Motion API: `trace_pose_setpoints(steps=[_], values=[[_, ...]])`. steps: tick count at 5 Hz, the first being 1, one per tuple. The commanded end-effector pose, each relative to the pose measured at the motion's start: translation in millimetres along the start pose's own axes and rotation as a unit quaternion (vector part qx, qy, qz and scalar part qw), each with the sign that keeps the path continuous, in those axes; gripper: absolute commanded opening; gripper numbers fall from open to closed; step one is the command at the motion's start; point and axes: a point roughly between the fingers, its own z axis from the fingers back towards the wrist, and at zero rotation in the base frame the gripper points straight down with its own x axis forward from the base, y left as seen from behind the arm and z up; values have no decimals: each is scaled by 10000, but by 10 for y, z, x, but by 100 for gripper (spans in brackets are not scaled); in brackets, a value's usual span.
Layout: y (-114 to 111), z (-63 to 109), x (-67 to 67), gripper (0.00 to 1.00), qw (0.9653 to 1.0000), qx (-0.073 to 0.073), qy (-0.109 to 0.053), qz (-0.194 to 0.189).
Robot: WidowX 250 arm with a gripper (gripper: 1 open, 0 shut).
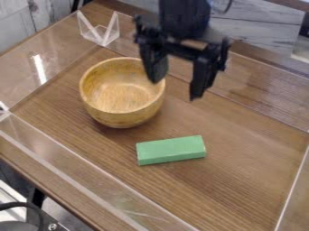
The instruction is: Remove the green block from inside the brown bowl and put it on the table
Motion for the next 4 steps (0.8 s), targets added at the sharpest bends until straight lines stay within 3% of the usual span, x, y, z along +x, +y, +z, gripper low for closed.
trace_pose_setpoints(steps=[1, 2, 4], values=[[82, 72, 63, 100, 9994, -34, -237, 245], [114, 12, 59, 100, 9981, -20, -262, 548], [292, -82, 177, 100, 9997, -52, -240, 28]])
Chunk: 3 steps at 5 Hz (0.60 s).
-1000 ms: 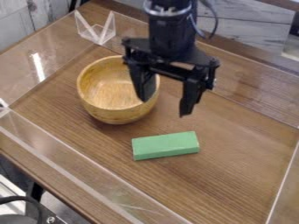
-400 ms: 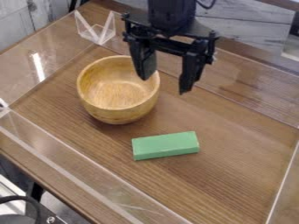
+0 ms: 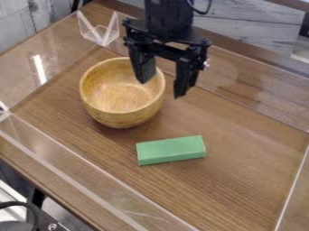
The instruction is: Remove the green block from inside the brown bowl and put it on the table
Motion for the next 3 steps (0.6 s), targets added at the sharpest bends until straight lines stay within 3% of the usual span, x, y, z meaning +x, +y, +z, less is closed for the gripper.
trace_pose_setpoints(steps=[1, 3], values=[[83, 80, 119, 100, 9992, 3, -241, -308], [153, -42, 129, 100, 9984, 16, -234, -522]])
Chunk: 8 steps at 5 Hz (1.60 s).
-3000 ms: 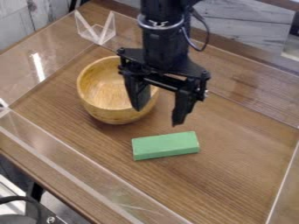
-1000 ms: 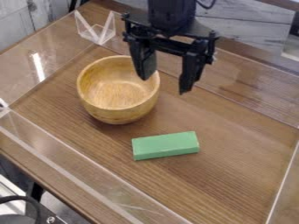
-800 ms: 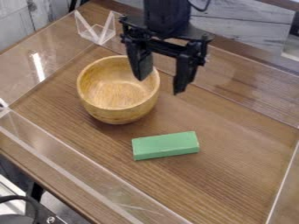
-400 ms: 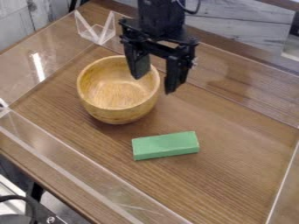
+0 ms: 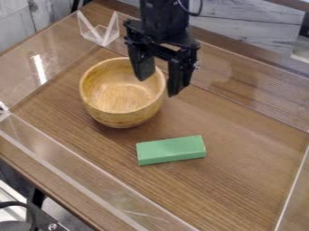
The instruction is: Remove the green block from inside the brown bowl and put it on the table
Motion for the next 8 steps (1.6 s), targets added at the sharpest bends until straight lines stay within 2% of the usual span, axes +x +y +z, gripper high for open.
trace_pose_setpoints(steps=[1, 2, 4, 6, 7, 8], values=[[21, 73, 114, 100, 9997, 47, -177, 176], [20, 85, 201, 100, 9993, 59, -214, 301], [253, 2, 138, 100, 9997, 57, -176, 149], [153, -15, 168, 100, 9994, 51, -176, 285], [51, -18, 76, 0, 9998, 36, -151, 155], [-49, 15, 22, 100, 9999, 21, -165, 35]])
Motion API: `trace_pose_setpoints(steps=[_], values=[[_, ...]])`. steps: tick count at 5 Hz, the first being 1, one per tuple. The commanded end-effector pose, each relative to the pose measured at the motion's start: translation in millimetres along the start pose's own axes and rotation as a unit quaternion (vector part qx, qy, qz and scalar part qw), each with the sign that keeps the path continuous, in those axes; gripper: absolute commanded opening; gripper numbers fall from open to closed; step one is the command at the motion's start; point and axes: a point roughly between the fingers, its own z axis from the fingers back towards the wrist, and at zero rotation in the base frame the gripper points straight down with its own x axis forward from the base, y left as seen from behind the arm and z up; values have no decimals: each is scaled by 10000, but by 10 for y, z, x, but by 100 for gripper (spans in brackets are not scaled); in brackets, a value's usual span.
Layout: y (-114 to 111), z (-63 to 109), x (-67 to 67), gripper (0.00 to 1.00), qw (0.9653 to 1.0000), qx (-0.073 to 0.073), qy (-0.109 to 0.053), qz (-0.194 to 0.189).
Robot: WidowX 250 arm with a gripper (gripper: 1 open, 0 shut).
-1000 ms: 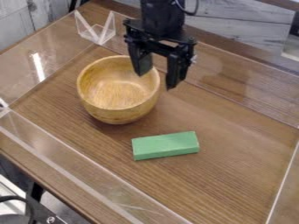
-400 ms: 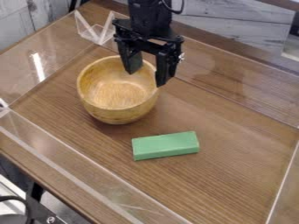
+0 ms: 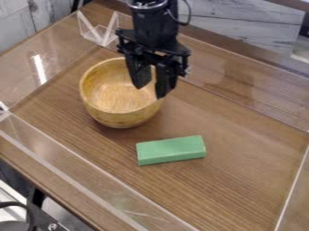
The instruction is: Remove the green block from inside the brown bowl and put it on the table
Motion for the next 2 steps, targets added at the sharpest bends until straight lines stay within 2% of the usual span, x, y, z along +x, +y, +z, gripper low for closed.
trace_pose_setpoints(steps=[1, 2], values=[[-2, 171, 65, 100, 9997, 24, -237, -109], [26, 215, 106, 100, 9993, 26, -240, -294]])
